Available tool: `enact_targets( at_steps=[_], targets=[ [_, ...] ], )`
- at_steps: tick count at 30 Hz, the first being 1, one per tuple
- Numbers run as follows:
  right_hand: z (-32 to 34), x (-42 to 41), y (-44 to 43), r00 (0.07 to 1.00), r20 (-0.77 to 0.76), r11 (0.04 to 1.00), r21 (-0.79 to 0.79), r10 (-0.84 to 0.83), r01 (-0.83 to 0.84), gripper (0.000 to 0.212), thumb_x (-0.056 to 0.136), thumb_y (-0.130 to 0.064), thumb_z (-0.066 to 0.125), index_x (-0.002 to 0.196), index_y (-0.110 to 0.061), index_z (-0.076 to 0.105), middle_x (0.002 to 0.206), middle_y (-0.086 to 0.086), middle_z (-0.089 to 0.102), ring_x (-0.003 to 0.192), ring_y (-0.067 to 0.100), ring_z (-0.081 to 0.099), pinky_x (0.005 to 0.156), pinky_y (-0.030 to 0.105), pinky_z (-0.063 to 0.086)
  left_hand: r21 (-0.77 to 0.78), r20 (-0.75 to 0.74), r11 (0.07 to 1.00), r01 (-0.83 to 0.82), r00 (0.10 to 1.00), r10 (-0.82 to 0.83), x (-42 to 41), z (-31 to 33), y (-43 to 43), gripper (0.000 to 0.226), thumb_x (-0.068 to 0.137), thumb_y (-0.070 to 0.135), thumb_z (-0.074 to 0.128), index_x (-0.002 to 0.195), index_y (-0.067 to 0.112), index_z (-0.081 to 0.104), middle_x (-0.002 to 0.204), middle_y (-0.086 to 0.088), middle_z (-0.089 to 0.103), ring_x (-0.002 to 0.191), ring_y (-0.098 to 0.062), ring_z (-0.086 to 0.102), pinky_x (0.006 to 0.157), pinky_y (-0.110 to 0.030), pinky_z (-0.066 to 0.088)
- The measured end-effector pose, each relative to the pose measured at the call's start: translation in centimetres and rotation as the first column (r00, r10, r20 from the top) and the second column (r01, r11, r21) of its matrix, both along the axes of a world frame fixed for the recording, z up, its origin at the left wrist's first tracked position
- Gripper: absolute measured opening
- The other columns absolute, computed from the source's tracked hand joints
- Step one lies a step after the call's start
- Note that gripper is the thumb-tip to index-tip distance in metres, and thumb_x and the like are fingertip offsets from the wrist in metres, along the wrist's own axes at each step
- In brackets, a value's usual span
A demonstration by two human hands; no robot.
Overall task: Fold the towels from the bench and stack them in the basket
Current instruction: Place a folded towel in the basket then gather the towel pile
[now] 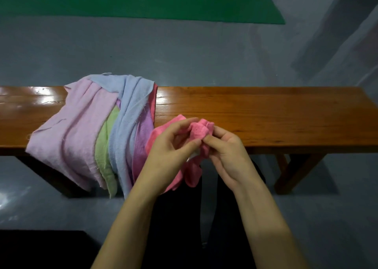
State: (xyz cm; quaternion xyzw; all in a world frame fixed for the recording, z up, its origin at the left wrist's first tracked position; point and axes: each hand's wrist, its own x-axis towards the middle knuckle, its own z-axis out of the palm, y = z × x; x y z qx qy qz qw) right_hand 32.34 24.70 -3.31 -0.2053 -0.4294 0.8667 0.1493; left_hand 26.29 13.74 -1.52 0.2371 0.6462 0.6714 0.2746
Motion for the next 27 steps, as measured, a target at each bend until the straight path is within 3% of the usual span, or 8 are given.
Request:
enact_targets(
  at_steps=[3,5,6,8,11,15,19,27],
  targets=[
    [-0.2,0.2,-0.4,1.000,0.000,1.000,-0.001,0.026,-0.026,0.017,0.082,-0.003,0.057,0.092,-0.007,0.069,0.080,0.005,0.073,0.070,0.012,0.070,0.062,0.020,0.054,-0.145,-0.278,0.970,-0.195,0.949,0.149,-0.5,-0.5,-0.2,0.028,0.083,0.005,0.068,0.086,0.032,0.065,0.079,0.015,0.069,0.078,0.003,0.062,0.074,-0.017,0.047],
    [-0.4,0.3,-0.5,0.998,0.056,0.997,0.063,0.038,-0.041,0.015,0.088,-0.007,0.056,0.094,-0.006,0.070,0.080,0.005,0.073,0.068,0.012,0.068,0.061,0.020,0.054,-0.257,-0.481,0.899,-0.353,0.854,0.198,-0.8,-0.8,-0.4,0.015,0.081,0.018,0.073,0.078,0.031,0.065,0.073,0.012,0.065,0.071,0.000,0.058,0.070,-0.023,0.046],
    [-0.5,0.4,-0.4,0.996,0.085,0.994,0.098,0.029,-0.037,0.014,0.090,-0.009,0.056,0.095,-0.007,0.070,0.080,0.005,0.072,0.066,0.011,0.067,0.061,0.020,0.054,-0.308,-0.583,0.856,-0.416,0.793,0.175,-0.9,-0.9,-0.7,0.008,0.081,0.025,0.073,0.079,0.026,0.066,0.076,0.010,0.063,0.074,-0.006,0.058,0.070,-0.028,0.046],
    [-0.7,0.4,-0.2,0.993,0.121,0.987,0.160,0.004,-0.024,0.014,0.090,-0.012,0.058,0.094,-0.009,0.070,0.080,0.006,0.070,0.066,0.012,0.064,0.062,0.022,0.052,-0.376,-0.762,0.763,-0.526,0.644,0.068,-1.0,-1.0,-1.1,0.017,0.080,0.035,0.072,0.080,0.020,0.065,0.080,0.008,0.060,0.079,-0.014,0.052,0.066,-0.034,0.045],
    [-0.9,0.5,0.1,0.991,0.128,0.980,0.201,-0.023,-0.003,0.013,0.090,-0.013,0.058,0.096,-0.010,0.070,0.081,0.005,0.070,0.068,0.012,0.063,0.063,0.023,0.053,-0.316,-0.853,0.830,-0.460,0.520,-0.036,-1.6,-1.0,-1.2,0.027,0.077,0.044,0.067,0.075,0.018,0.066,0.075,0.009,0.060,0.077,-0.016,0.044,0.064,-0.034,0.042],
    [-0.6,0.8,0.3,0.996,0.092,0.979,0.203,-0.004,-0.015,0.014,0.087,-0.015,0.058,0.094,-0.011,0.070,0.081,0.005,0.069,0.072,0.014,0.062,0.063,0.020,0.052,-0.214,-0.720,0.966,-0.145,0.692,-0.056,-0.9,0.0,-1.0,0.023,0.078,0.041,0.062,0.076,0.019,0.066,0.070,0.011,0.056,0.071,-0.007,0.053,0.068,-0.018,0.042],
    [0.0,1.3,0.5,0.999,-0.016,0.978,0.203,0.043,-0.039,0.018,0.084,-0.016,0.053,0.094,-0.012,0.068,0.081,-0.003,0.073,0.071,0.007,0.067,0.060,0.017,0.053,-0.135,-0.530,0.973,-0.185,0.844,0.087,0.1,0.8,0.3,0.013,0.080,0.024,0.073,0.074,0.026,0.062,0.071,0.014,0.061,0.065,-0.003,0.056,0.060,-0.016,0.042],
    [0.0,1.9,1.0,0.999,-0.035,0.947,0.322,0.024,-0.012,0.019,0.090,-0.020,0.055,0.096,-0.010,0.071,0.083,0.002,0.072,0.074,0.009,0.066,0.063,0.021,0.053,-0.212,-0.539,0.938,-0.275,0.833,0.123,0.0,-0.1,1.6,0.015,0.079,0.026,0.073,0.072,0.022,0.061,0.063,0.012,0.057,0.056,-0.003,0.049,0.058,-0.020,0.040]
  ],
)
